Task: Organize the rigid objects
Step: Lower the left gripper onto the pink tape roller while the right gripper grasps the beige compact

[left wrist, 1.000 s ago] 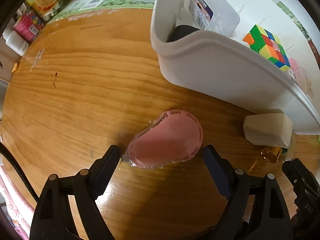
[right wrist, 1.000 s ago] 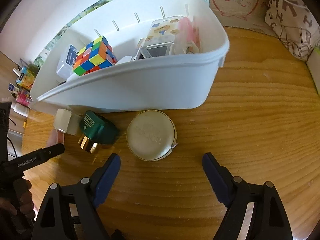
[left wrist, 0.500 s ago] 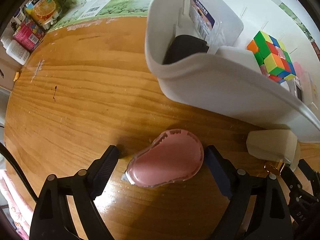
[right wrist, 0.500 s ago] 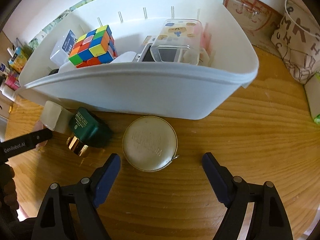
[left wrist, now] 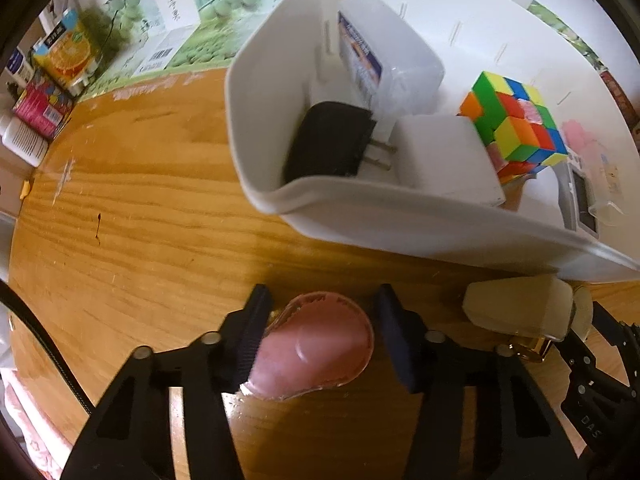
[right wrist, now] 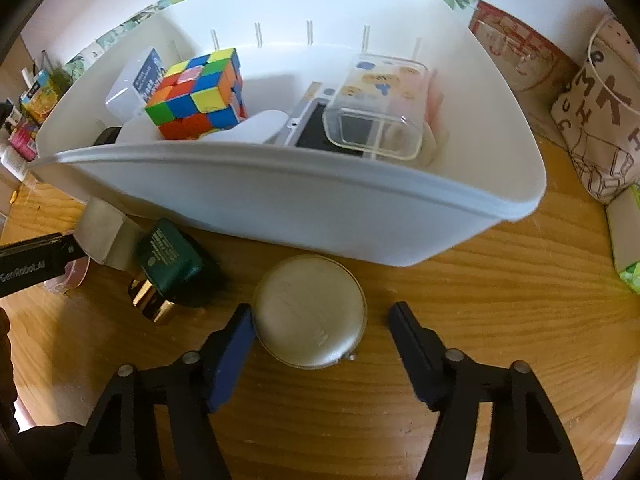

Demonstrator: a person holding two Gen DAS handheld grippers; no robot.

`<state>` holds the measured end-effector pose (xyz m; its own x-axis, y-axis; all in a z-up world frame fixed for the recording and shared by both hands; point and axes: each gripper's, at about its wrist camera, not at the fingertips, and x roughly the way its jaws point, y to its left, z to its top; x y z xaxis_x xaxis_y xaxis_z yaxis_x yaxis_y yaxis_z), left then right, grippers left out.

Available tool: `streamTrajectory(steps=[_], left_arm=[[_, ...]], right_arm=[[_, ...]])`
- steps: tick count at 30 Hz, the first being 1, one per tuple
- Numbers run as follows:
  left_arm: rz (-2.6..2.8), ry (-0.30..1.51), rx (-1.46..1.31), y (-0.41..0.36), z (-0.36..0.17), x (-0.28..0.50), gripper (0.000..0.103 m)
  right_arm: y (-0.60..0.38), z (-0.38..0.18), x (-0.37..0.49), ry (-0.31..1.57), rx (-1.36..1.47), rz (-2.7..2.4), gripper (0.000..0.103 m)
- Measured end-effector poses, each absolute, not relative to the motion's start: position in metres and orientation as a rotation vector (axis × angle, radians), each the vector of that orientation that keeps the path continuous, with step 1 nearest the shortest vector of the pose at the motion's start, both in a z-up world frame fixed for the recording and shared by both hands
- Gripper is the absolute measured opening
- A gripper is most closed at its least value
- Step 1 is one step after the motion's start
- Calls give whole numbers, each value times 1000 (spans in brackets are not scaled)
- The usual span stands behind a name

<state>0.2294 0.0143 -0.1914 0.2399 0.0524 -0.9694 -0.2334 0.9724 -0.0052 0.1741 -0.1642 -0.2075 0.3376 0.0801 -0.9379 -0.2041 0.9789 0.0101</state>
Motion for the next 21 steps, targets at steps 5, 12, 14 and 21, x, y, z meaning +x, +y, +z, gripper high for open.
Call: streamTrajectory(steps=[5, 12, 14, 21], left_arm=[[194, 1313, -158, 11, -189, 229, 49], [189, 1319, -157, 14, -187, 224, 48], [186, 1324, -159, 13, -187, 221, 47], [180, 1339, -187, 15, -187, 211, 47]], right_arm=[[-160, -208, 176, 1200, -121, 200, 56], [-168, -206, 173, 1207, -120, 205, 55], [-168, -206, 172, 1212, -117, 205, 55], [-176, -204, 167, 1240, -65, 204, 55]])
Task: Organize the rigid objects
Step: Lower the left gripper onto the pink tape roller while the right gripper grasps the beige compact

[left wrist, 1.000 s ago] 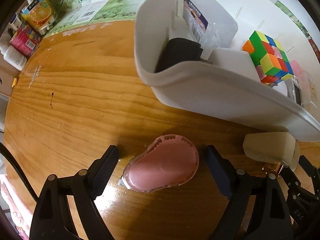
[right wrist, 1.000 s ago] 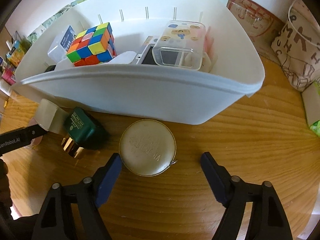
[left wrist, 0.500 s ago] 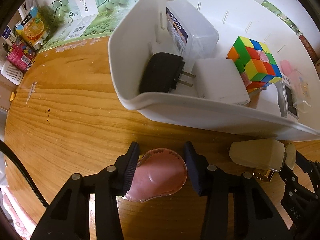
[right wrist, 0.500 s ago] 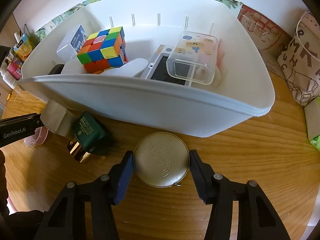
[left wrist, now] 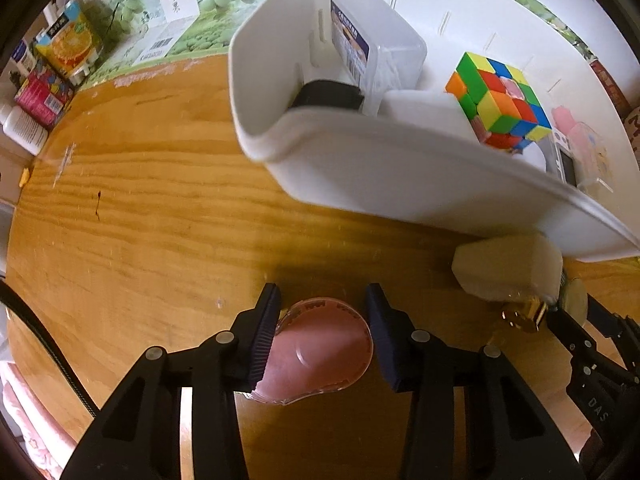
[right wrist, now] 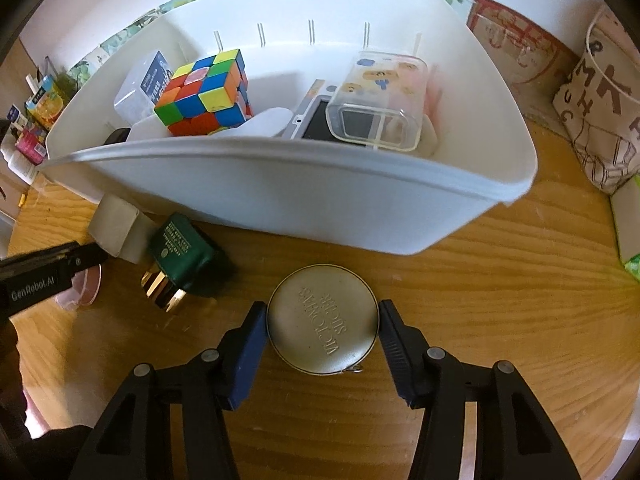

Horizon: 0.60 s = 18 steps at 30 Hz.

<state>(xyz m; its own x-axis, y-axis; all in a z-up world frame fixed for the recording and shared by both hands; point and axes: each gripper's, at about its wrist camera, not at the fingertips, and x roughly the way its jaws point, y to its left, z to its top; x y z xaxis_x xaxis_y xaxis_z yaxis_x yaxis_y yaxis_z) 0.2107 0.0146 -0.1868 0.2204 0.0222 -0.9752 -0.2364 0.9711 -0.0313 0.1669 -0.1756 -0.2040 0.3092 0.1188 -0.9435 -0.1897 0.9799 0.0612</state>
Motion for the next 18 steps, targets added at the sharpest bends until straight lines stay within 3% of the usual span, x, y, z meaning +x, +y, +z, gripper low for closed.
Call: streamTrajectory(steps=[18], left_arm=[[193, 1239, -266, 34, -151, 133, 42]], right_arm=[[-187, -203, 135, 1297, -6, 237, 55]])
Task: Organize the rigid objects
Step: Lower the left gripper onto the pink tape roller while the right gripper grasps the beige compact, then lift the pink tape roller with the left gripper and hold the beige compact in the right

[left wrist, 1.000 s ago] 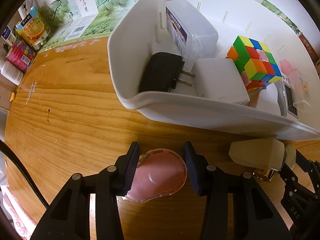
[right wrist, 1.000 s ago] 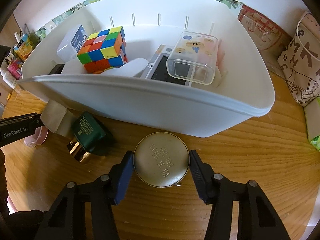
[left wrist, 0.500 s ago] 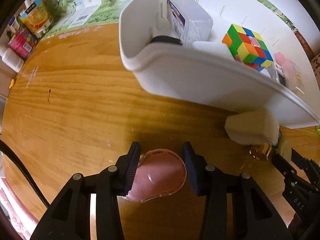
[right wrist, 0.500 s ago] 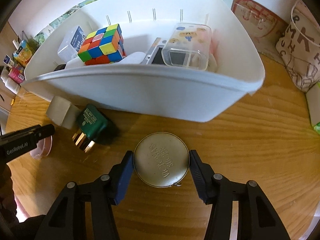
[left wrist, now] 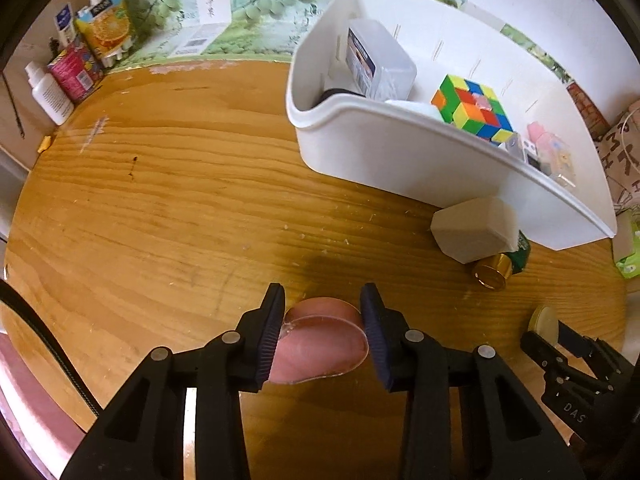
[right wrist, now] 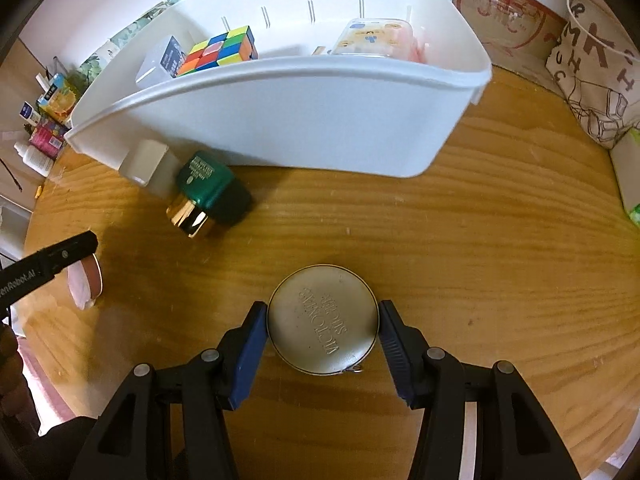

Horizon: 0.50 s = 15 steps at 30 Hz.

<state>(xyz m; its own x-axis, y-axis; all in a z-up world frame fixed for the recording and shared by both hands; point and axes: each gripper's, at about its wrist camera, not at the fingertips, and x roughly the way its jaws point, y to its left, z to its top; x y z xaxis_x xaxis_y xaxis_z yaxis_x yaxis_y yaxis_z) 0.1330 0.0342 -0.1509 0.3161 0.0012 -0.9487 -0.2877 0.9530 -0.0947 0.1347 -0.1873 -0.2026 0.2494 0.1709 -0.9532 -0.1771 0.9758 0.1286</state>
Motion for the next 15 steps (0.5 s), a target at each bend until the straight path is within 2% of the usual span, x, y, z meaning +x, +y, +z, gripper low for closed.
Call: streamTrajectory(steps=[4, 5, 6, 15], left_arm=[[199, 1205, -276, 29, -152, 125, 40], [201, 1192, -276, 29, -148, 122, 36], [199, 1178, -279, 27, -145, 121, 0], [188, 1149, -338, 40, -131, 120, 1]], right_arm=[[-191, -197, 128, 1278, -10, 239, 55], [-192, -193, 124, 1268, -13, 242, 55], [-192, -190, 117, 1262, -16, 243, 55], [-193, -162, 94, 1203, -51, 282, 55]])
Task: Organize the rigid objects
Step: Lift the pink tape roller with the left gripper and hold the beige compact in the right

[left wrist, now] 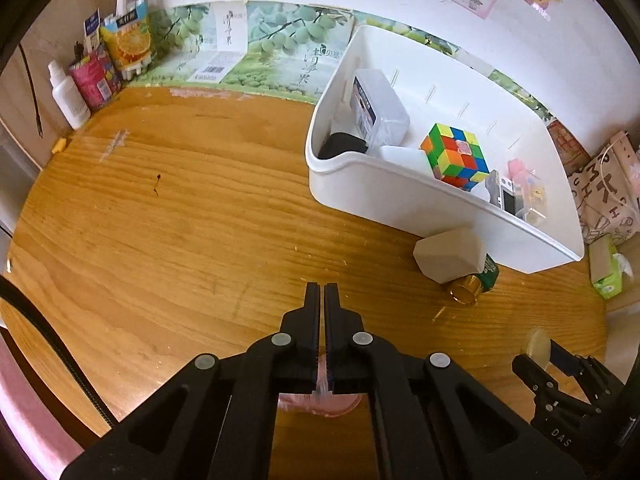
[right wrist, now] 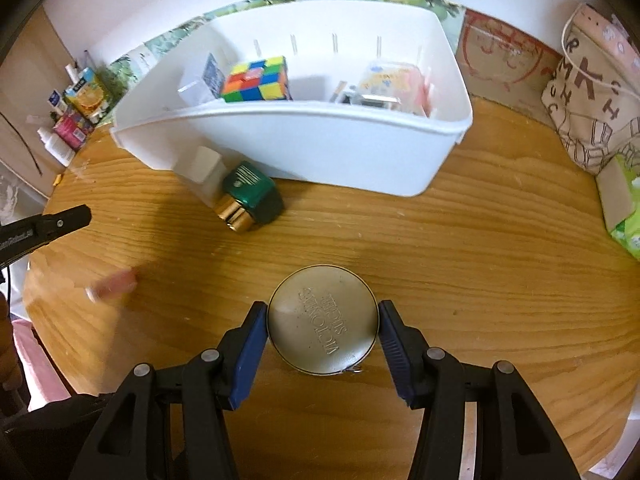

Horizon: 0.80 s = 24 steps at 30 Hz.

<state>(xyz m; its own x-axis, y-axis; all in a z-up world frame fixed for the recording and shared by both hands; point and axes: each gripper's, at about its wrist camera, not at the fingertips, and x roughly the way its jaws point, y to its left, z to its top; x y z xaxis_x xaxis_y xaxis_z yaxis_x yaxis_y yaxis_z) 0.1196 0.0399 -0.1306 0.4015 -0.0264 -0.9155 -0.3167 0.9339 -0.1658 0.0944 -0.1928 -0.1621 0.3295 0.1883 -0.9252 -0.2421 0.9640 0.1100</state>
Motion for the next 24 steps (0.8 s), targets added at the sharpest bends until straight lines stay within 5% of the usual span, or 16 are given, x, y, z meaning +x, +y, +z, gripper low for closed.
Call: streamTrajectory(steps=[14, 16, 18, 22, 24], left_arm=[[179, 1191, -423, 40, -133, 99, 17], [183, 1207, -431, 38, -137, 96, 27], [211, 1231, -422, 36, -141, 93, 49], [257, 1293, -435, 34, -146, 91, 52], [272, 1322, -480, 35, -149, 90, 68]], right_arm=[[-196, -147, 90, 1172, -46, 295, 55], [-197, -148, 89, 1175, -47, 299, 55], [-197, -149, 86, 1178, -47, 305, 55], [-199, -151, 83, 1186, -47, 309, 55], [-200, -152, 81, 1190, -48, 310, 55]])
